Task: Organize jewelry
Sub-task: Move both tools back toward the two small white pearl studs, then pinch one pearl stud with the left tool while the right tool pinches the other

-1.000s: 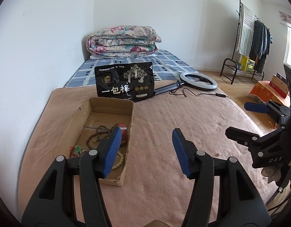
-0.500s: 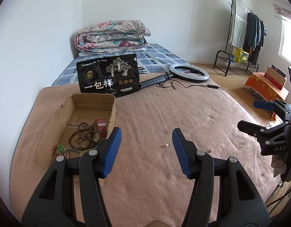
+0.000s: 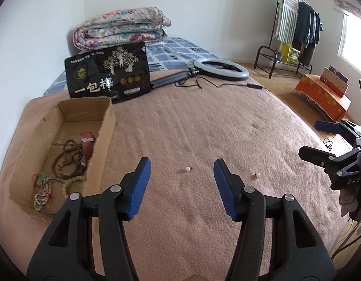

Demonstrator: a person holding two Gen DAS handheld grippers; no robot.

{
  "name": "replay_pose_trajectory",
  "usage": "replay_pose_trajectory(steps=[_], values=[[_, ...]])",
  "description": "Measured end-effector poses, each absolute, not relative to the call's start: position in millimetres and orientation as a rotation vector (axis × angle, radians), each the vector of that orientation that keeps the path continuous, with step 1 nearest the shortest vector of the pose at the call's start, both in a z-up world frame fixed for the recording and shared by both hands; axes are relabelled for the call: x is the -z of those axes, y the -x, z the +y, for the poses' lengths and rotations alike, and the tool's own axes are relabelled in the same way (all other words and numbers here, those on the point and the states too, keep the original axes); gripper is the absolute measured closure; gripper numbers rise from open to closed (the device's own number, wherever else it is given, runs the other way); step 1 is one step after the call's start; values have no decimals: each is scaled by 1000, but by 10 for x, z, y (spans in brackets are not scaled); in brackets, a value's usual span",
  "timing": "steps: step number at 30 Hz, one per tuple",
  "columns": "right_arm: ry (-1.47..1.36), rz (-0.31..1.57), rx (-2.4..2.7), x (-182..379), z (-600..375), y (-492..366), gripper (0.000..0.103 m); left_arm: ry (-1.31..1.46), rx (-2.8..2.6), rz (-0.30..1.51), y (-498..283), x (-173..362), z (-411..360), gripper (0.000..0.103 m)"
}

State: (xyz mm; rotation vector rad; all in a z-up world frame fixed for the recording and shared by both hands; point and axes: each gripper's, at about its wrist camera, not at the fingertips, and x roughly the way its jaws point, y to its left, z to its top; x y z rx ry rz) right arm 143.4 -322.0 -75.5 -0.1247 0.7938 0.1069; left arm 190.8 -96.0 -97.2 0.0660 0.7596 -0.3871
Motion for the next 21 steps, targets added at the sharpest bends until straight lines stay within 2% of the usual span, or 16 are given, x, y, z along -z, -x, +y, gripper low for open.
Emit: replay_pose_trajectory(steps=[3,5,7,10,16,19,21], values=[[115,813,-131,853,-3219,-1447,3,-69,407,782,-1976,1098,-1025,47],[107,827,-147,935,-3209,-1452,6,-77,418,802,-2018,1182,-1079,56],[96,845,-165,1012,-3199,-1471,11,-82,426,819,-2063,1269,-1118,59],[73,879,-194,1146,-3178,-1516,16,-86,439,845,-2133,1388,-1170,68],[57,934,-234,1362,-3113,-1579,30,-84,448,881,-2274,1560,-1244,69],[52,950,-248,1423,-3083,-1611,36,-85,446,896,-2338,1628,-1270,76],[44,959,-254,1456,-3074,-1631,39,-90,442,899,-2371,1665,-1287,76]])
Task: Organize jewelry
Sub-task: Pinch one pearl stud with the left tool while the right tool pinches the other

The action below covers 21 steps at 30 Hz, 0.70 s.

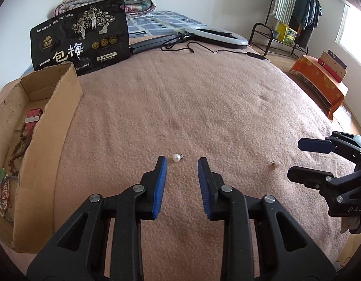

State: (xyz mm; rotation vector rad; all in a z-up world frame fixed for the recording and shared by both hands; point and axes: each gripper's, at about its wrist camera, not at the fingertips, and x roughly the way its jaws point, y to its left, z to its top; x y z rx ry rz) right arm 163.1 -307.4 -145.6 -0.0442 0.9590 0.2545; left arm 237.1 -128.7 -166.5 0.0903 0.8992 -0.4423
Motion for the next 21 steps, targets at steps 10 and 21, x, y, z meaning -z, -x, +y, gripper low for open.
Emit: replay_pose_trajectory(steps=[10,21], values=[[24,986,-289,1556,-3032,-1701,57,-101,430,913,-2505,1784,-1332,78],[41,1010,-291,1657,-2959,-1791,70,-108,437,917,-2534,1850,-1360,87]])
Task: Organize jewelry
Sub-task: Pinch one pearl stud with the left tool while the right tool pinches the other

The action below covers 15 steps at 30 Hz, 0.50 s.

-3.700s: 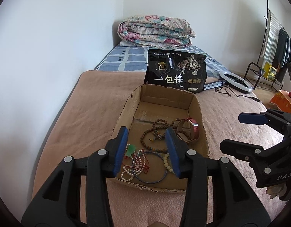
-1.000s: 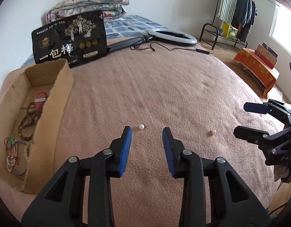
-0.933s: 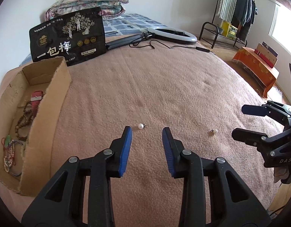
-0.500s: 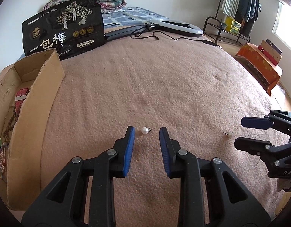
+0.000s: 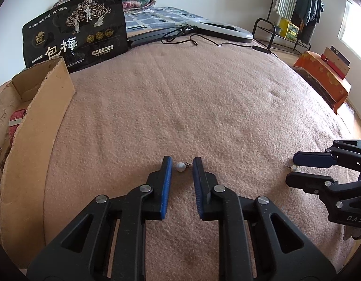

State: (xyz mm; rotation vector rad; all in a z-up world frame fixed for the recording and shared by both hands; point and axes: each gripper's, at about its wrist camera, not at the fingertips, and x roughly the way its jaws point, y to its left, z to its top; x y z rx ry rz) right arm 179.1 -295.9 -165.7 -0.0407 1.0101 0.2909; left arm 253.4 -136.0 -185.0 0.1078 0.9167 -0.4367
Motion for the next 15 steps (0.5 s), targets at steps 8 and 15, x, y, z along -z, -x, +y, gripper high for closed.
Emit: replay_pose_trajectory(steps=[8,15], values=[[60,1013,-279,1690,-2956,-1804,89,-125,438,910,-2532,1864,-1376,93],[30,1002,-267,1665,-2999,-1788,97,-124,436,900,-2479,1808,-1362,94]])
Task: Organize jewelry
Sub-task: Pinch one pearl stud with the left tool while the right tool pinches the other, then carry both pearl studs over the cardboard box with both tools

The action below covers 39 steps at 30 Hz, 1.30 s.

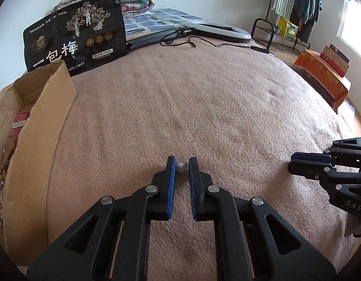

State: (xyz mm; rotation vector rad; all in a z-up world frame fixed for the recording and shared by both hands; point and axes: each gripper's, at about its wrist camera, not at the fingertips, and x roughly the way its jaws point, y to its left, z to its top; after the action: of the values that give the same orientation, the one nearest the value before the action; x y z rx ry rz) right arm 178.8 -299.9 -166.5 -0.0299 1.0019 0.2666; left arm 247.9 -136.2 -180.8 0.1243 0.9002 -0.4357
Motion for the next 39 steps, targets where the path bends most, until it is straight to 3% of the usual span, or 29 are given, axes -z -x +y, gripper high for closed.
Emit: replay_pose_trajectory(steps=[39], values=[[67,836,-304,733,-2538,-1520,97,-90,400,679,-1878,770,-820,94]])
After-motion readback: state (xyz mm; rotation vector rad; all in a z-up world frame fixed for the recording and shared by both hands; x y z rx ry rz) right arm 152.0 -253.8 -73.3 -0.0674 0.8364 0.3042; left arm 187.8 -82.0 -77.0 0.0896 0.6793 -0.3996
